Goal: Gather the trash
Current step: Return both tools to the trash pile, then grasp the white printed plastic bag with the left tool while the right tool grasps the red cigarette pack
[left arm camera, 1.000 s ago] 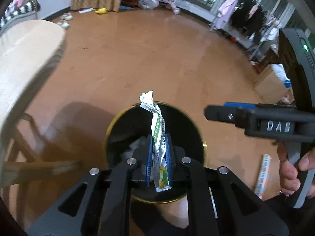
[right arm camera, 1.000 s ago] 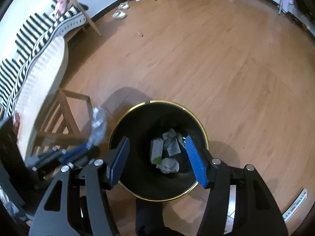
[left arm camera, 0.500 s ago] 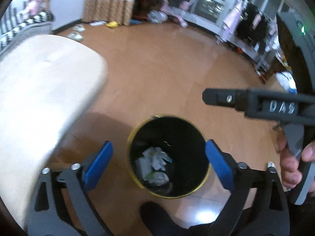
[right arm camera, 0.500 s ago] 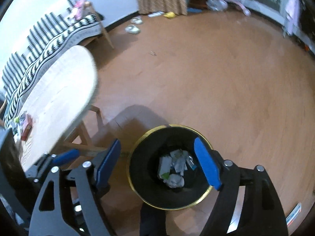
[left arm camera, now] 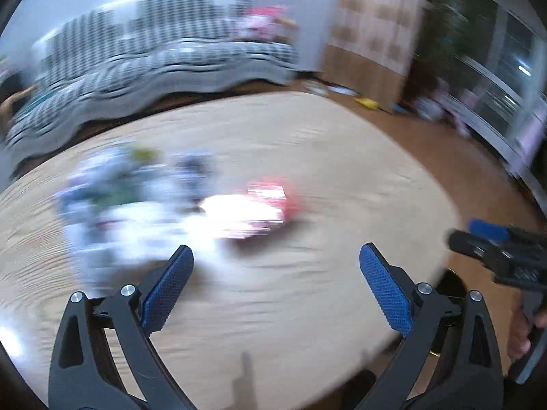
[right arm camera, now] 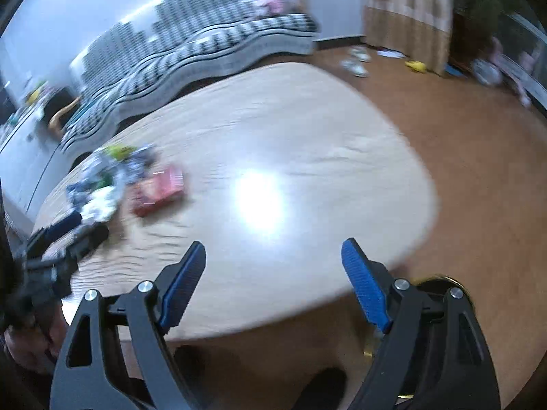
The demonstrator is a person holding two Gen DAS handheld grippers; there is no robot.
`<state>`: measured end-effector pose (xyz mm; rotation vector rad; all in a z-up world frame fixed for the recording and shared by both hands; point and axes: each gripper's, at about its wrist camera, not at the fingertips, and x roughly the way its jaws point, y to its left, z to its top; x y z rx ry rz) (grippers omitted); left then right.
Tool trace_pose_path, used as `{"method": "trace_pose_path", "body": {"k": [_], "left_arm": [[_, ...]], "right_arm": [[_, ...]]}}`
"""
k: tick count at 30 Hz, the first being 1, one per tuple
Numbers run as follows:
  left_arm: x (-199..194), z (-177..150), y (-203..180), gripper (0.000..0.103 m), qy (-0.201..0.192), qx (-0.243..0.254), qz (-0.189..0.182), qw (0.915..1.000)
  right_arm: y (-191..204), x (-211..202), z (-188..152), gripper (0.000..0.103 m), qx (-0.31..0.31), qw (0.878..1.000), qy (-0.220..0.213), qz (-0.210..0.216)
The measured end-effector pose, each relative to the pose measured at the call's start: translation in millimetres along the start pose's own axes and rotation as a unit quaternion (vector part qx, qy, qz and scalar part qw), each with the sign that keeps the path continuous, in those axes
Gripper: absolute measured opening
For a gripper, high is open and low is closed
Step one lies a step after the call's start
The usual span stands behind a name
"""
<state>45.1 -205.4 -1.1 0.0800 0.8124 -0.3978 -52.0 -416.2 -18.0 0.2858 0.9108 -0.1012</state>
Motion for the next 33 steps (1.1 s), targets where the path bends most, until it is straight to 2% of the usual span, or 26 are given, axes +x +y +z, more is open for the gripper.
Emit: {"method": "trace_pose_path", "body": {"k": [1, 4, 6, 8, 13, 16, 17, 18, 19, 21, 28, 33], "left_arm": [[-4.9, -0.3, 33.2, 0.095, -0.003, -0.023, 0.03, 0.9993], [-11.3, -3.4, 100.1, 0.095, -0.002, -0.073, 0.078, 0.9943], [-7.5, -8.0, 136.1, 0.095, 0.009, -0.111, 0.08, 0.9905], [-0.2, -11.0, 150.7, 0.095, 0.019, -0.13, 0.071, 0.9888], [25.0, -8.4, 153.6, 0.095, 0.034, -0.12, 0.049, 0.991], [41.2, -7.2, 161.1, 0.093, 0.038, -0.116, 0.059, 0.9907], [41.0, -10.3, 164.6, 0.09, 0.037, -0.116, 0.059, 0.9909], [39.3, -12.5, 168.5, 0.074, 0.036, -0.117, 0.054, 0.991], [38.5, -13.2, 170.1, 0.064, 0.04, -0.117, 0.045, 0.9914], [30.1, -11.2, 170.1, 0.055, 0.036, -0.115, 0.041, 0.9918], [-15.6, -4.6, 177.8, 0.052, 0.0, -0.119, 0.017, 0.9927], [-36.6, -0.9, 194.9, 0.052, -0.018, -0.144, -0.016, 0.9893]], "right_arm": [[15.2, 5.3, 3.2, 0.079, -0.01, 1.0, 0.003, 0.007], [67.7, 22.9, 13.0, 0.079, -0.042, 0.999, 0.013, 0.03], [99.4, 33.8, 18.0, 0.079, -0.062, 0.997, 0.015, 0.041], [119.2, 43.8, 21.3, 0.079, -0.074, 0.996, 0.02, 0.05], [147.1, 69.6, 28.8, 0.079, -0.082, 0.994, 0.034, 0.056], [149.7, 79.8, 34.8, 0.079, -0.081, 0.995, 0.037, 0.053], [149.5, 83.2, 36.9, 0.079, -0.081, 0.995, 0.037, 0.05], [147.0, 84.8, 36.6, 0.079, -0.081, 0.995, 0.037, 0.047], [146.0, 87.6, 38.1, 0.079, -0.082, 0.995, 0.037, 0.043], [143.6, 94.0, 41.0, 0.079, -0.082, 0.995, 0.037, 0.036], [147.6, 120.0, 41.6, 0.086, -0.104, 0.993, 0.054, 0.019], [145.3, 130.9, 39.5, 0.086, -0.088, 0.992, 0.082, 0.041]]}}
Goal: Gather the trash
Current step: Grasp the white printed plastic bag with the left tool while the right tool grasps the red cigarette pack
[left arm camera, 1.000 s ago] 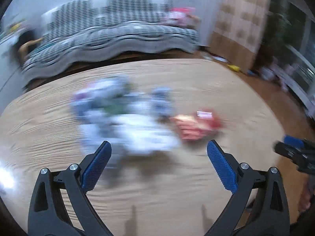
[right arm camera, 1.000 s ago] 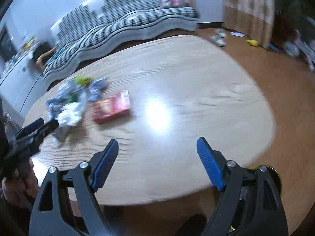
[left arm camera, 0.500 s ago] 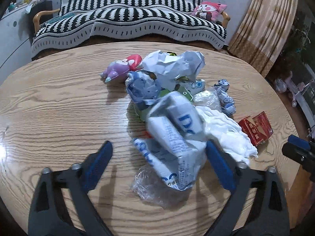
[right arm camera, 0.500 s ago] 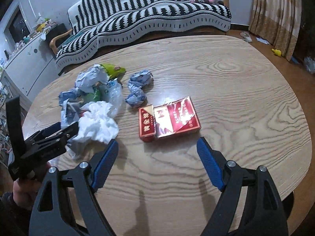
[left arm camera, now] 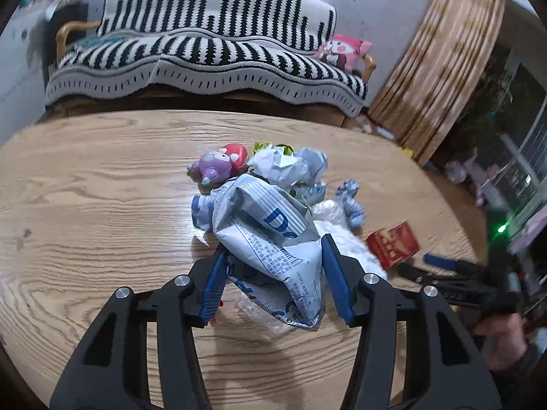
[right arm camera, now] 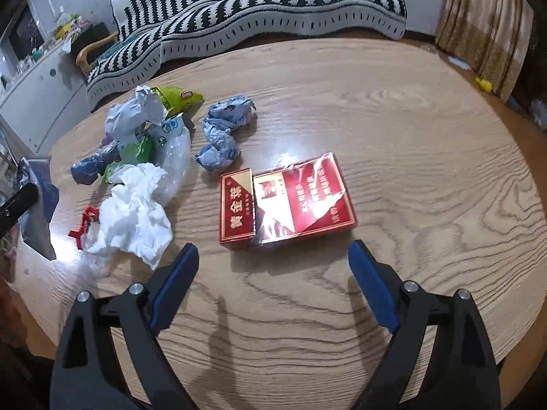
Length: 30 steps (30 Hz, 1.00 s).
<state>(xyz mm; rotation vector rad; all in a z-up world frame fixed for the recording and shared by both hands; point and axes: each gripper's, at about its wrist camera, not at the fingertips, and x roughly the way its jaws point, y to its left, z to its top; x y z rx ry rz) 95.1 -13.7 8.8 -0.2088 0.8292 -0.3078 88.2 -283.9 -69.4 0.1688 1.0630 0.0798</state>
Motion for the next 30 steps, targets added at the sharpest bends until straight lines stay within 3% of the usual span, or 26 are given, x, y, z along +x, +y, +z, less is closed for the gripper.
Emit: {"method": "trace_pose_path", "body": {"k": [3, 8, 14, 21, 23, 24, 30], "left_arm": [[-4.1, 2.4, 14.5, 0.052, 0.004, -0.02, -0.01, 0.9998], [-8.4, 2.7, 35.9, 0.052, 0.003, -0.037, 0.02, 0.9991], [-3.1, -3.5, 36.9, 0.052, 0.01, -0.026, 0.034, 0.999], [5.7, -2.1, 36.6, 0.052, 0.018, -0.02, 0.04, 0.9988], [8.1, -2.2, 35.9, 0.052, 0.02, -0.018, 0.043, 0.9987], [8.6, -2.3, 35.6, 0.052, 0.021, -0.017, 0.043, 0.9987], [10.5, -0.5, 27.0, 0.052, 0.02, -0.004, 0.046, 0.9987]], "right_arm": [[-4.0, 1.3, 0.8, 0.086, 0.026, 0.999, 0.014, 0.022], [-7.5, 15.7, 6.0, 0.086, 0.07, 0.995, 0.052, 0.047], [-16.8, 31.4, 39.4, 0.09, 0.124, 0.99, 0.033, 0.062], [-12.3, 50.0, 69.6, 0.09, 0.104, 0.994, -0.003, -0.031], [-9.4, 53.3, 71.4, 0.081, 0.096, 0.994, -0.011, -0.052], [-6.3, 53.0, 71.7, 0.069, 0.086, 0.994, -0.014, -0.071], [0.0, 41.2, 61.0, 0.061, 0.065, 0.996, -0.017, -0.058]]}}
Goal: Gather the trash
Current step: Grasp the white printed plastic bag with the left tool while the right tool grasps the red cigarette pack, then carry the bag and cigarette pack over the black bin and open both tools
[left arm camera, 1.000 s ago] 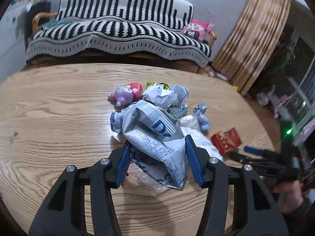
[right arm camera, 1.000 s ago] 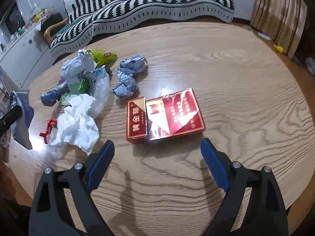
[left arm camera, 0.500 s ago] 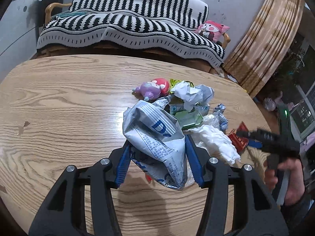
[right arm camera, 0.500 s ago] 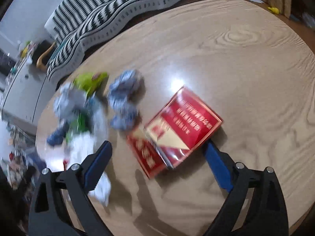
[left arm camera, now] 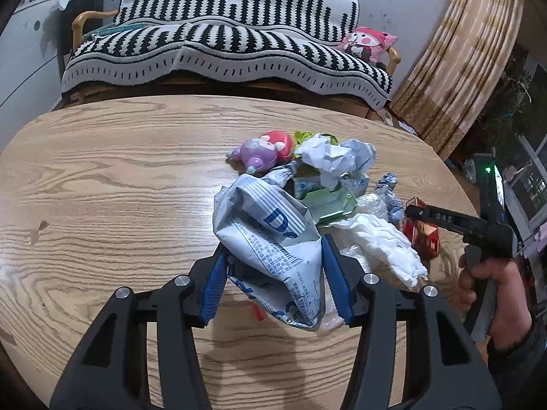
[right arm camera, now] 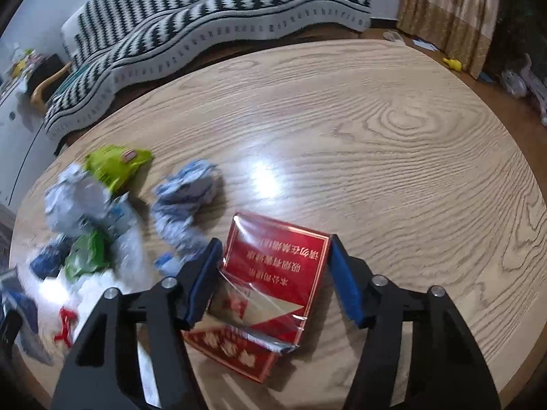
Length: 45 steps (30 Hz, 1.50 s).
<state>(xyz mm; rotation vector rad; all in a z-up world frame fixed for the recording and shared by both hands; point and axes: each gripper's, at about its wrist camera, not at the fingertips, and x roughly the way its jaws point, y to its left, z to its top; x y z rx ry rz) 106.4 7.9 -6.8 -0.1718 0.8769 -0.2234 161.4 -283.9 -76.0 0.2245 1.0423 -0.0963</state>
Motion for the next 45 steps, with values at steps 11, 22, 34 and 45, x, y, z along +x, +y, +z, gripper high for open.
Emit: {"method": "trace_pose_path", "body": {"k": [11, 22, 34, 45], "left_arm": [[-0.5, -5.8, -85.9, 0.052, -0.005, 0.061, -0.043, 0.9972], [11.7, -61.2, -271.7, 0.052, 0.021, 0.182, -0.162, 0.9697], [32.6, -171.1, -438.8, 0.052, 0.077, 0.323, -0.259, 0.9073], [59.3, -208.4, -490.4, 0.052, 0.107, 0.363, -0.265, 0.8869]], "right_arm": [[-53.6, -90.2, -46.0, 0.06, -0.01, 0.999, -0.042, 0.008], [-208.7, -161.6, -110.3, 0.06, 0.066, 0.995, -0.064, -0.044], [-381.4, -189.8, -208.9, 0.06, 0.173, 0.979, -0.041, -0.101], [-430.9, -187.4, -247.0, 0.061, 0.203, 0.974, -0.016, -0.103]]}}
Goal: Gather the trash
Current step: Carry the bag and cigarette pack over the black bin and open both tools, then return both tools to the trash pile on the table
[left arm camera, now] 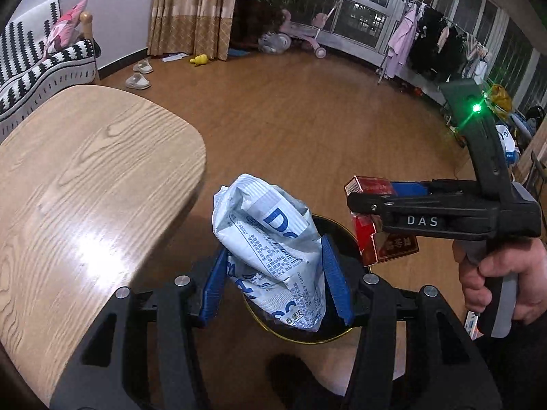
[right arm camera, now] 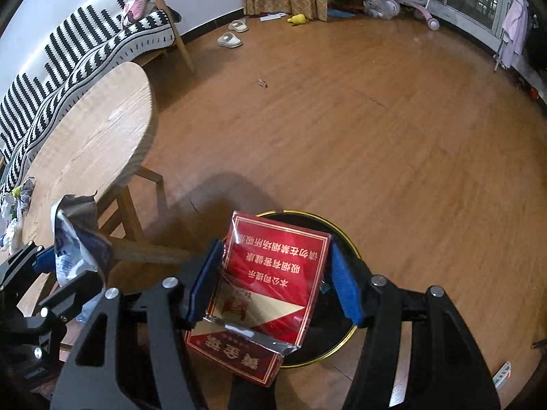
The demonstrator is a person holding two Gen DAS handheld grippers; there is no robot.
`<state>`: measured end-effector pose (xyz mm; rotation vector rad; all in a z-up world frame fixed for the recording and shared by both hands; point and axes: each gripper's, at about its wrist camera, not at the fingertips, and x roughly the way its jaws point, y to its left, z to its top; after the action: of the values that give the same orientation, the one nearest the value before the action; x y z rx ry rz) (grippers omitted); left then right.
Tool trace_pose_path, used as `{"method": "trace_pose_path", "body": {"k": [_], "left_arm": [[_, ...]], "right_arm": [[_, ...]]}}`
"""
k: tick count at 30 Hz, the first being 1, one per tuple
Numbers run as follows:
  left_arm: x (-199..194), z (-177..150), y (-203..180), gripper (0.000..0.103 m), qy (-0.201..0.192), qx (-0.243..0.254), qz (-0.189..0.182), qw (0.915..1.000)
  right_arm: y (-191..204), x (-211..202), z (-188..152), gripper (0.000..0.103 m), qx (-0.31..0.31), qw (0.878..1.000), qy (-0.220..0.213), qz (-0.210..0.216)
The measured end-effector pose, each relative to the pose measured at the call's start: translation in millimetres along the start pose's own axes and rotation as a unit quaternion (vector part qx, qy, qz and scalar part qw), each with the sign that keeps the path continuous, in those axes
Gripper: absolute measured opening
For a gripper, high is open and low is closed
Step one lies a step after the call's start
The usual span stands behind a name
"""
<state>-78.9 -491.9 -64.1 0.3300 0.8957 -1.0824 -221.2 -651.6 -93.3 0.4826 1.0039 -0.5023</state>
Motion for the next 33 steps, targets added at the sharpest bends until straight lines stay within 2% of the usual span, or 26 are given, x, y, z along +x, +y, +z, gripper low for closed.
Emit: {"method": "trace_pose_path", "body": {"k": [11, 18, 23, 24, 27, 33], "left_arm": [[20.5, 7.8, -0.4, 0.052, 0.012, 0.002, -0.005, 0.9999], [32.4, 2.9, -7.2, 0.052, 0.023, 0.006, -0.011, 0.9997], [46.1, 4.3, -13.9, 0.052, 0.035, 0.004, -0.03, 0.9989], [48.3, 4.2, -15.4, 0.054, 0.036, 0.004, -0.033, 0.9988], [55.4, 7.0, -21.7, 0.079, 0.032, 0.007, -0.034, 0.9989], [51.0, 6.7, -22.8, 0.082, 0.029, 0.009, -0.036, 0.9989]], "right_arm": [[-3.8, 3.1, 0.7, 0.066, 0.005, 1.0, 0.005, -0.003], [-12.5, -5.7, 1.3, 0.07, 0.021, 1.0, -0.01, -0.004], [-22.6, -14.7, 3.0, 0.072, 0.04, 0.999, -0.025, -0.01], [-24.7, -17.5, 4.0, 0.072, 0.046, 0.998, -0.029, -0.011], [-29.4, -26.4, 6.4, 0.072, 0.059, 0.997, -0.044, -0.013], [-27.9, -33.6, 9.5, 0.072, 0.066, 0.996, -0.053, -0.008]]}}
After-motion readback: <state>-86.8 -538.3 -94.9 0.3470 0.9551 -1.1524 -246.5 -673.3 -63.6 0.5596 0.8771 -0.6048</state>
